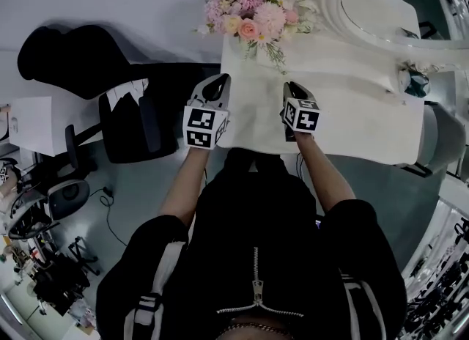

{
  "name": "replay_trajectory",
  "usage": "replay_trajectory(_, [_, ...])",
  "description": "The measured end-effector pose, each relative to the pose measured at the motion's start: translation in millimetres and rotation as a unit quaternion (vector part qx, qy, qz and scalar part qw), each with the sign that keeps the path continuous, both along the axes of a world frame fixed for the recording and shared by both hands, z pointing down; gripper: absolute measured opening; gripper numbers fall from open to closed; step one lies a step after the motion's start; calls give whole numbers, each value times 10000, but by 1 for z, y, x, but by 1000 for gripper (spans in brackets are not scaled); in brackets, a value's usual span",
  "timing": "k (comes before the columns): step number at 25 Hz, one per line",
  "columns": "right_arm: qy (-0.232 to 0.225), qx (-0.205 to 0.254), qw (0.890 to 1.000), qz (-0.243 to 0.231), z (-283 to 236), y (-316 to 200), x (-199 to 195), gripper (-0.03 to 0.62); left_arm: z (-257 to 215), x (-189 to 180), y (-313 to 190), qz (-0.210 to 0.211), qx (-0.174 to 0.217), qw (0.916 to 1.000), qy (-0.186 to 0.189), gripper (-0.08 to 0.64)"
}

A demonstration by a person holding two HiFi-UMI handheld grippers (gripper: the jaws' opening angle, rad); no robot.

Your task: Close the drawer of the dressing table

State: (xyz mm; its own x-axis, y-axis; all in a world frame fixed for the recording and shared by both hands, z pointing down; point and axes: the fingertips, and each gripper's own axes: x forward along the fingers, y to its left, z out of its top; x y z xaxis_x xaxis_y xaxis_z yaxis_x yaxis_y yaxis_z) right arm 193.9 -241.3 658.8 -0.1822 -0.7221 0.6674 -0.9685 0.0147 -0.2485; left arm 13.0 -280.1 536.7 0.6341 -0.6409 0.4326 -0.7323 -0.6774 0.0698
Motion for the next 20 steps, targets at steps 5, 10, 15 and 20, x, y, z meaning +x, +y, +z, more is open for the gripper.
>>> replay_trajectory(5, [135, 538, 9985, 25, -35, 17, 12, 11, -7, 18, 12, 183, 83, 9998, 49, 6])
replay_trajectory(10, [332, 1062, 9938, 32, -74, 30, 23, 3, -16, 38, 24, 373, 182, 9991, 114, 6])
replay_trajectory(15, [444, 1653, 9852, 32, -124, 38, 34, 2, -28, 58, 34, 541, 306, 9979, 185, 6])
replay_trajectory(20, [477, 2204, 9742, 101, -173, 42, 45, 2, -45, 74, 37, 683, 496, 9961, 270, 6])
